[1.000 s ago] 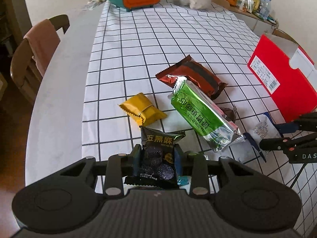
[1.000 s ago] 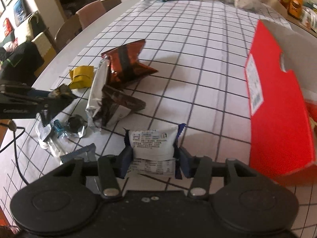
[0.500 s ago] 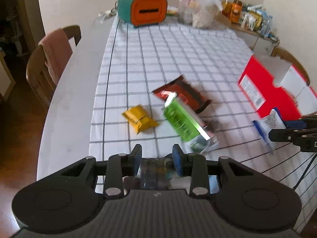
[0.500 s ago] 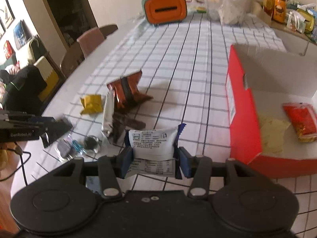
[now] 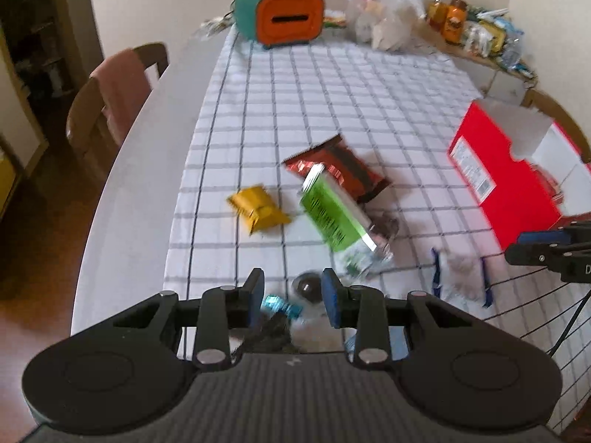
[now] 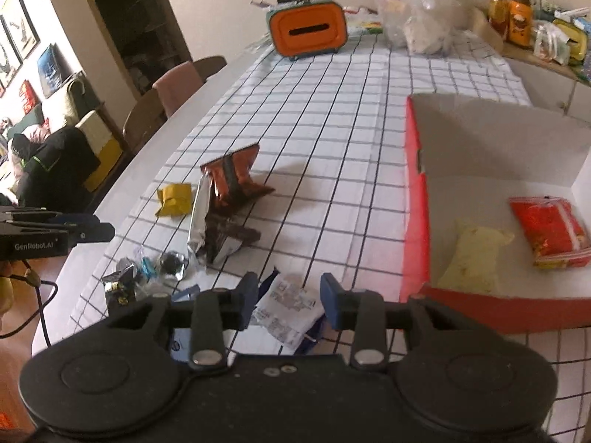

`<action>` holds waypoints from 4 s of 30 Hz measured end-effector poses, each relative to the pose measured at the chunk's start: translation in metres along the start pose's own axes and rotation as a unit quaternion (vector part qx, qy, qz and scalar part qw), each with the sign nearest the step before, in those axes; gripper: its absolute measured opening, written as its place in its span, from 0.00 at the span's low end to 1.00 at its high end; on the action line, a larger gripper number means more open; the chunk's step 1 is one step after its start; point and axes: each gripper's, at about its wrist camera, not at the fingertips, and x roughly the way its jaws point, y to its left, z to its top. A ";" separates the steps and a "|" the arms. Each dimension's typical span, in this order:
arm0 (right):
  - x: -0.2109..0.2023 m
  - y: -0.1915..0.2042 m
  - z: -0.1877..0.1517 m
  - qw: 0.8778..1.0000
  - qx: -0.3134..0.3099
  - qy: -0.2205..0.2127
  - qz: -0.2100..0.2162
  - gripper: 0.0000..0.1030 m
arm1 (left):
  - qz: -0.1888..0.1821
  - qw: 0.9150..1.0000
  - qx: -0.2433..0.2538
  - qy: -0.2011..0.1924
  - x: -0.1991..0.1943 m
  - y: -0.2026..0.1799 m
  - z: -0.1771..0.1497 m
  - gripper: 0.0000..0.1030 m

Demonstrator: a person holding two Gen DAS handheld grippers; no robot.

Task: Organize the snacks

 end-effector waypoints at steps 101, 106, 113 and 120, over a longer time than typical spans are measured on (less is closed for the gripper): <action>-0.046 -0.248 0.046 0.993 -0.016 0.020 -0.112 0.45 | -0.027 0.994 0.081 0.075 0.085 -0.343 0.108 0.32; -0.032 -0.249 0.046 0.993 -0.025 0.030 -0.108 0.45 | -0.010 0.992 0.084 0.090 0.102 -0.350 0.108 0.32; -0.021 -0.246 0.048 0.993 -0.042 0.042 -0.102 0.45 | 0.003 0.990 0.081 0.116 0.120 -0.353 0.107 0.33; -0.023 -0.248 0.048 0.995 -0.035 0.042 -0.089 0.45 | 0.001 0.991 0.077 0.108 0.117 -0.351 0.107 0.37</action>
